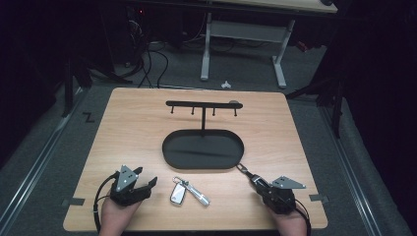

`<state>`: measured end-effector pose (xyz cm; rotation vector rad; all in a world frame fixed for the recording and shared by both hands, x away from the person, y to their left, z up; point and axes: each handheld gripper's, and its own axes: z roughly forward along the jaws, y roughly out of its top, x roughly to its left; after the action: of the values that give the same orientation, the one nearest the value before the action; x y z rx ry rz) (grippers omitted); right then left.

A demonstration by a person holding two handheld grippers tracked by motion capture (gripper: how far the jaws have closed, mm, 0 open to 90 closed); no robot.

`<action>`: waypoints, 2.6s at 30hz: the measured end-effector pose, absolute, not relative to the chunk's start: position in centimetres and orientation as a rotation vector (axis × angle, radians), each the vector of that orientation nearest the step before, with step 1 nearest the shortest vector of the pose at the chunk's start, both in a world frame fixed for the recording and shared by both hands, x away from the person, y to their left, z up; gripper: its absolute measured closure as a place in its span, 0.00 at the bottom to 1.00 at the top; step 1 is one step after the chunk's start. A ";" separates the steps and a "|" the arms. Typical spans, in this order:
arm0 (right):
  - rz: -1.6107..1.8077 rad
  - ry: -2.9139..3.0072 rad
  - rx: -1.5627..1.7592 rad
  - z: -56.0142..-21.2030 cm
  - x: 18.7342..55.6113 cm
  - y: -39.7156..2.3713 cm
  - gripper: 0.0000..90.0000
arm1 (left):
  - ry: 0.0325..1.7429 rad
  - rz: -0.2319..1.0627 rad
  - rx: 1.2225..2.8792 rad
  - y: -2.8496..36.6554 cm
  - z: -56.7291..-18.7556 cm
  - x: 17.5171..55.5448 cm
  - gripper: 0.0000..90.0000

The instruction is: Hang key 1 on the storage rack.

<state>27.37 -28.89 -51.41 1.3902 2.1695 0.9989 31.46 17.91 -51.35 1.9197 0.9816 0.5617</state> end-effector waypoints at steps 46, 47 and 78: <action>0.481 2.305 1.528 -47.9 30.8 -31.3 0.54 | 1.016 0.538 1.884 19.0 -51.7 31.5 0.35; 0.463 2.323 1.527 -47.8 30.9 -31.3 0.53 | 1.013 0.540 1.888 19.0 -51.7 31.5 0.35; 0.016 2.698 1.396 -45.5 35.4 -28.4 0.35 | 0.964 0.521 1.922 18.5 -51.9 31.4 0.33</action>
<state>35.36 -28.38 -45.46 1.3963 2.6977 0.0160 31.40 18.55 -51.88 1.9221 0.9636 0.5212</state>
